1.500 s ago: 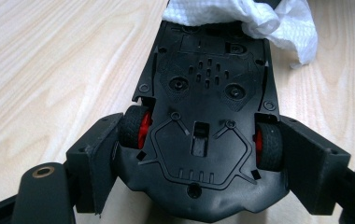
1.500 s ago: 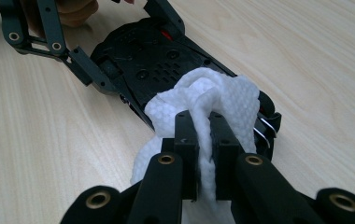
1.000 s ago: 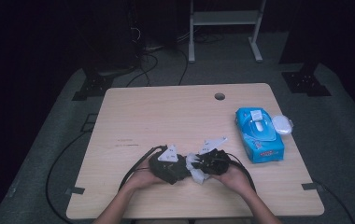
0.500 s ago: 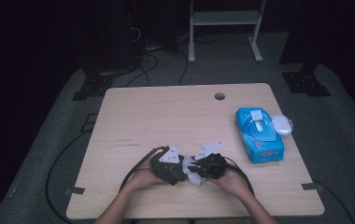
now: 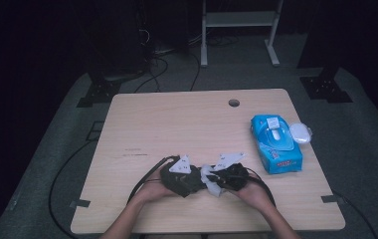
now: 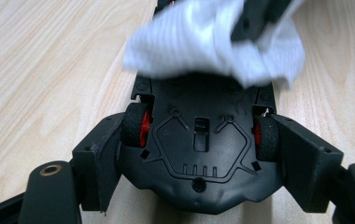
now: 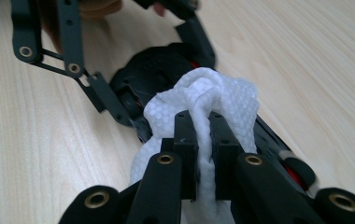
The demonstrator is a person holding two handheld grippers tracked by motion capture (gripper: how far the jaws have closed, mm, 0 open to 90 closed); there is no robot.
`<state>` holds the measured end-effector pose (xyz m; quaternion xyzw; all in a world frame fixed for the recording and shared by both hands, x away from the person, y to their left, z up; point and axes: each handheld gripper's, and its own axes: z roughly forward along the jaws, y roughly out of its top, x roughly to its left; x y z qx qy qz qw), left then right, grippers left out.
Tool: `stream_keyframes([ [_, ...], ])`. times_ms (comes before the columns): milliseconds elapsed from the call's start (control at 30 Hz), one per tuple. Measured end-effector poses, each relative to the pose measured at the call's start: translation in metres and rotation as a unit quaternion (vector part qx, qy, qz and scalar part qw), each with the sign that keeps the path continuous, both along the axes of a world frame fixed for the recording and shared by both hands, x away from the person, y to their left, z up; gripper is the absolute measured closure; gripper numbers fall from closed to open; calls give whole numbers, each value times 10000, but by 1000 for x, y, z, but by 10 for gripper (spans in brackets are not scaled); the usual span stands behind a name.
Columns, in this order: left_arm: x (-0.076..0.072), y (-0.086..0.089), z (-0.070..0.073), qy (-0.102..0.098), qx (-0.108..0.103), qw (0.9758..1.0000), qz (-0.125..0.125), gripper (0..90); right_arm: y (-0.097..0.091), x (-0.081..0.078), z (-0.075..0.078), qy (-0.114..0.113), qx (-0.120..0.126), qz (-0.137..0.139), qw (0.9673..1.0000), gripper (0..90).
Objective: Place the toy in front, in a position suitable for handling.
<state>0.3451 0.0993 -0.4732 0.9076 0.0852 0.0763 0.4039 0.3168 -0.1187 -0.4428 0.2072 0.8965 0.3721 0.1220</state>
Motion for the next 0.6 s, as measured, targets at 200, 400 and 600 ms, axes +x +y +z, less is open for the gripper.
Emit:
stream_keyframes([
  [200,1,2,0,23,-30,10000,-7,240,-6,2,2,120,115,-98,9998,667],
  [400,1,2,0,15,-7,10000,-3,240,-9,1,9,-58,230,-157,9996,585],
  [600,1,2,0,17,-17,10000,-14,240,2,3,3,-127,99,-78,9998,692],
])
